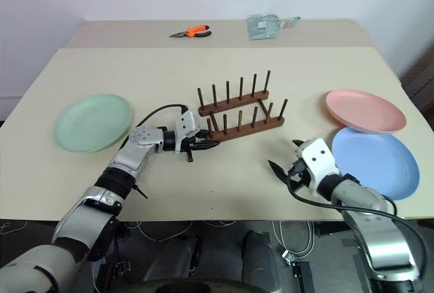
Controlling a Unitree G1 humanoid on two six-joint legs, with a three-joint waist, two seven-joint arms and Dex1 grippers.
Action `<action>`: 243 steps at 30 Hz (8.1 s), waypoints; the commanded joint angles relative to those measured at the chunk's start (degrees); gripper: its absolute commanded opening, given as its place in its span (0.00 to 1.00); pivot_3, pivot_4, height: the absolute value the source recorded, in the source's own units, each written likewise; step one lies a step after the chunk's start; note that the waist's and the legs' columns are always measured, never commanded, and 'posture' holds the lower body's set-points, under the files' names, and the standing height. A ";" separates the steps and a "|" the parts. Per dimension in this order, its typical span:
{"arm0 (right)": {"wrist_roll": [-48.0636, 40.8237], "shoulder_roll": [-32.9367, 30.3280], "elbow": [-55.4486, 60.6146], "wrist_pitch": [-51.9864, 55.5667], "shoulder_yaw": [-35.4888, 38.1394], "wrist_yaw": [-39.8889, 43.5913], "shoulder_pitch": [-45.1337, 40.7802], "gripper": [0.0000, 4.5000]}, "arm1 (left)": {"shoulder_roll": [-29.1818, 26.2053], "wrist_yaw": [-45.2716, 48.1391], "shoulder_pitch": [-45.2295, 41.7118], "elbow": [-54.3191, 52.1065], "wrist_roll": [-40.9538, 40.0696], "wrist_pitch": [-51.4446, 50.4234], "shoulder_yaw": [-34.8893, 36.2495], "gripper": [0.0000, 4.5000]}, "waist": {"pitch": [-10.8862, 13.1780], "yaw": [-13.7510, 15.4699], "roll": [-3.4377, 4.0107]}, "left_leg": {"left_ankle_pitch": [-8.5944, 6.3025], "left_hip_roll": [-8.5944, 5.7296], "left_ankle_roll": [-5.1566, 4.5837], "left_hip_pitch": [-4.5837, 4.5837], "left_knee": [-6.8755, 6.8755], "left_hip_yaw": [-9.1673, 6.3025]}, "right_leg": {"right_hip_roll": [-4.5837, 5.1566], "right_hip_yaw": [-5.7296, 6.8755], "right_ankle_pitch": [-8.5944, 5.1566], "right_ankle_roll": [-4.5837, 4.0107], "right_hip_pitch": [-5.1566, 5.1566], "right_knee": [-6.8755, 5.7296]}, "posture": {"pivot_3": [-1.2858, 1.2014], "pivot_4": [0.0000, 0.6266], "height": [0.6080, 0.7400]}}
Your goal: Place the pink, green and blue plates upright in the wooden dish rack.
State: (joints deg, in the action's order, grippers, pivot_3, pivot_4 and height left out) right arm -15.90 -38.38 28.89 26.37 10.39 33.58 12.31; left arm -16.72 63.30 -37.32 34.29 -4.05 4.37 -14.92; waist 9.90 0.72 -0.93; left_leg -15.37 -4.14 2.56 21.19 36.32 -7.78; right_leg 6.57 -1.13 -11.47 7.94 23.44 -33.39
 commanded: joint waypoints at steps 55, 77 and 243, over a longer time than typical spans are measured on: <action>31.43 -20.50 -32.05 -17.46 -2.86 -6.61 -20.54 0.92 | 5.39 -19.66 11.96 -33.89 -5.27 -18.87 -0.96 0.23 | -0.15 0.00 0.13 | -0.07 -0.08 -0.10 0.11 0.34 0.06 | 0.12 0.01 -0.09 0.06 -0.05 -0.05 | 0.52 0.24 1.00; 8.02 -11.01 -21.65 -14.63 6.42 -4.33 -30.87 0.01 | 0.09 -17.93 15.34 -42.54 -10.61 -23.45 1.74 0.23 | 0.02 -0.86 0.21 | -0.12 -0.03 -0.19 0.09 0.40 0.13 | 0.09 -0.09 -0.12 -0.03 -0.05 -0.06 | 0.52 0.24 1.00; 0.16 -7.56 -6.80 12.24 8.54 -11.85 0.82 0.87 | -10.20 -13.62 20.55 -54.36 -21.98 -33.60 -0.39 0.82 | 0.28 -0.16 0.07 | -0.18 0.06 -0.26 0.14 0.01 0.33 | 0.12 -0.12 -0.15 -0.15 0.11 0.28 | 0.52 0.24 1.00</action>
State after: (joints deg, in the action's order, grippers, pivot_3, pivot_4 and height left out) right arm -19.72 -46.15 24.23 39.95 19.98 24.19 13.36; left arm -26.92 48.94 -16.16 -19.63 -26.36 -30.51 -15.06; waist 10.18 0.56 -0.85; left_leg -15.55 -4.09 2.30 21.33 36.35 -7.46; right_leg 6.69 -1.24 -11.62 7.79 23.54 -33.10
